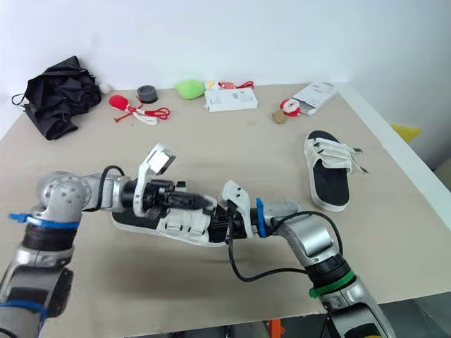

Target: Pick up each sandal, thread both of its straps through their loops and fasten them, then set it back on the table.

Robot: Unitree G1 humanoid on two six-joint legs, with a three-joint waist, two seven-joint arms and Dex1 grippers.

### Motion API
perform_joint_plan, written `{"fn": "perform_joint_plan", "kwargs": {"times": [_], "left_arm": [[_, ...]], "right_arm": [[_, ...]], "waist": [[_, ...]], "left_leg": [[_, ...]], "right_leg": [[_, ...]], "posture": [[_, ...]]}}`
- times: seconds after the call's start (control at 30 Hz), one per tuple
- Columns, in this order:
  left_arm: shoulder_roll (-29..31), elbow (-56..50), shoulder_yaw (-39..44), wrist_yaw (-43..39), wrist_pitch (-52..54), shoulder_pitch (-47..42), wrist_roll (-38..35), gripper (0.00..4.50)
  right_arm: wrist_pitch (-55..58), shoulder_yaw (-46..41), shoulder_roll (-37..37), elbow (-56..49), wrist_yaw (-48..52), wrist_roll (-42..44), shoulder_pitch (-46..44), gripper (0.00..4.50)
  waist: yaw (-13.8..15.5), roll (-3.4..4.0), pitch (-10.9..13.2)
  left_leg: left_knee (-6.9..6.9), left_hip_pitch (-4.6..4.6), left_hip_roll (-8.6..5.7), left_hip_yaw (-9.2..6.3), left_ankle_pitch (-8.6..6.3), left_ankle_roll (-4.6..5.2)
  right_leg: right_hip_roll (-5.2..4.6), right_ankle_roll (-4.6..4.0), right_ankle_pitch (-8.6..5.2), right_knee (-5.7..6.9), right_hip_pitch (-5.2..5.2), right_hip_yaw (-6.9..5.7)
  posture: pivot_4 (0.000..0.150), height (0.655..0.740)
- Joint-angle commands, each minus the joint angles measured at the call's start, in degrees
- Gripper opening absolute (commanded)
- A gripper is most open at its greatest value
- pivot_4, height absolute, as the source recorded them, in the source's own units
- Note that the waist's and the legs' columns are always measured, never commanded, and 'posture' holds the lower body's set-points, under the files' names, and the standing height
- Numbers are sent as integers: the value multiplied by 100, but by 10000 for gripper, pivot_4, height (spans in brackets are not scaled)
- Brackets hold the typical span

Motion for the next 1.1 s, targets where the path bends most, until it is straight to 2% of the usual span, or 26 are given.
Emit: {"fn": "perform_joint_plan", "kwargs": {"times": [0.03,0.17,0.5,0.73,0.87,0.97,1.1], "left_arm": [[-269,1172,549,813,313,-346,214,591],[-450,1683,698,1224,590,-430,389,591],[-669,1617,673,1856,878,-250,859,591],[-855,1537,780,2317,618,-157,1223,591],[-822,1467,709,2301,412,-146,1371,591],[-792,1355,686,2164,468,-119,1280,8597],[-914,1460,827,2358,356,-199,1415,24559]], "right_arm": [[23,95,2,55,-46,-73,50,0],[35,69,-22,39,-66,-64,62,0],[70,54,-66,-20,-100,-40,103,0],[73,47,-97,-6,-91,-32,92,0],[83,53,-99,3,-81,-36,79,0],[90,56,-99,1,-66,-50,76,0],[84,63,-95,19,-52,-68,63,0]], "waist": [[-3,-2,2],[0,-2,2],[3,-1,1],[12,0,-1],[13,0,-1],[15,0,-1],[17,0,-1]], "left_leg": [[2,0,2,1,0,-1],[5,1,0,-1,4,-7],[8,9,-2,0,10,-17],[24,12,-6,-1,13,-16],[35,9,-7,-2,14,-13],[46,9,-6,-3,16,-10],[47,6,-6,-3,17,-8]], "right_leg": [[1,0,2,1,-1,1],[-6,0,4,4,2,-4],[-11,-2,13,4,11,-4],[-18,5,24,4,22,-4],[-19,11,32,4,24,-5],[-19,17,40,4,28,-4],[-18,18,42,4,27,-4]], "posture": [[1500,7400],[1500,7400],[1500,7400],[1500,7400],[1500,7400],[1500,7400],[1500,7400]]}}
